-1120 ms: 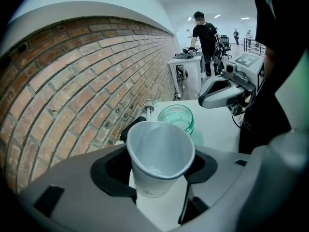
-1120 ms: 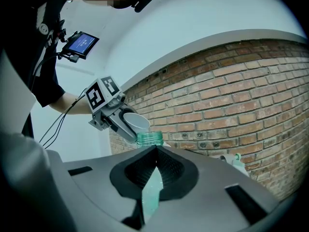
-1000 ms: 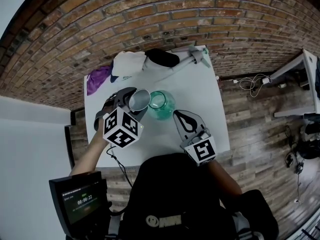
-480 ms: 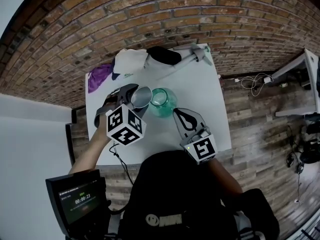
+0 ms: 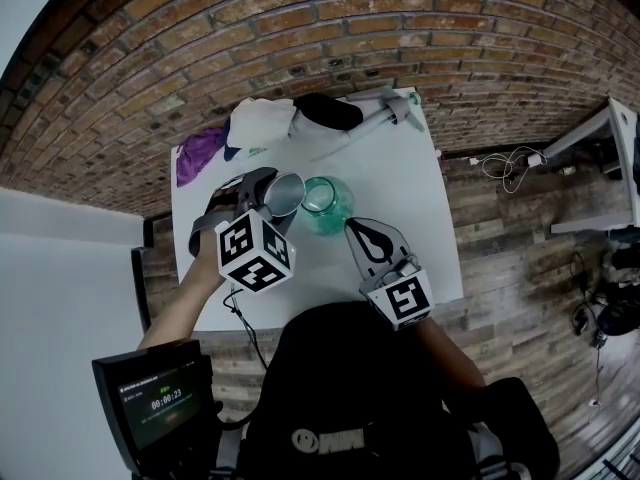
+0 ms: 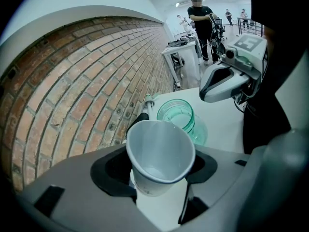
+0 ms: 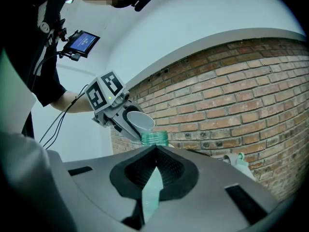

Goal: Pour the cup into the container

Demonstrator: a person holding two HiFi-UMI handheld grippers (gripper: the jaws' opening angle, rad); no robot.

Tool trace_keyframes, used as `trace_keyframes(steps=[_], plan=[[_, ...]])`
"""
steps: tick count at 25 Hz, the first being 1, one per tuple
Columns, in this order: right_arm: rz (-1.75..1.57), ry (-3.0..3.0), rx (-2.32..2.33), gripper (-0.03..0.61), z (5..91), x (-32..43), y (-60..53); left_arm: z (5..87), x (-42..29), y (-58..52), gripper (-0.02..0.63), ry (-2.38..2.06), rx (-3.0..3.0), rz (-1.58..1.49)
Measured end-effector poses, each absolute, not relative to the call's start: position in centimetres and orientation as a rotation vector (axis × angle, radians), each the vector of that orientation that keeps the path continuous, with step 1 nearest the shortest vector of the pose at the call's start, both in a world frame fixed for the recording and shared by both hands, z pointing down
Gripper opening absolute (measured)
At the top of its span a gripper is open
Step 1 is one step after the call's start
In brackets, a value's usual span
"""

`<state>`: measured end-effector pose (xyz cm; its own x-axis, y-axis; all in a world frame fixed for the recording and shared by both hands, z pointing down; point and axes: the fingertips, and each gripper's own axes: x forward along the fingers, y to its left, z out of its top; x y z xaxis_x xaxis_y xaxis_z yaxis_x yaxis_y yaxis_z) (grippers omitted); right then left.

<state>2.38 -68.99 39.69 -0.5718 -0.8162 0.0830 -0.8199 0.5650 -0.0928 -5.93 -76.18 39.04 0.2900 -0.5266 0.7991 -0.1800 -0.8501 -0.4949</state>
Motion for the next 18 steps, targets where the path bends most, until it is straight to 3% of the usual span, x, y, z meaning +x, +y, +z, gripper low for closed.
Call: trace_keyframes(steps=[18], plan=[[0.192,-2.766,1.452,0.003,39.44,2.54,-68.99,38.90,-5.81,-76.37,0.290,0.641,-2.201,-1.594]])
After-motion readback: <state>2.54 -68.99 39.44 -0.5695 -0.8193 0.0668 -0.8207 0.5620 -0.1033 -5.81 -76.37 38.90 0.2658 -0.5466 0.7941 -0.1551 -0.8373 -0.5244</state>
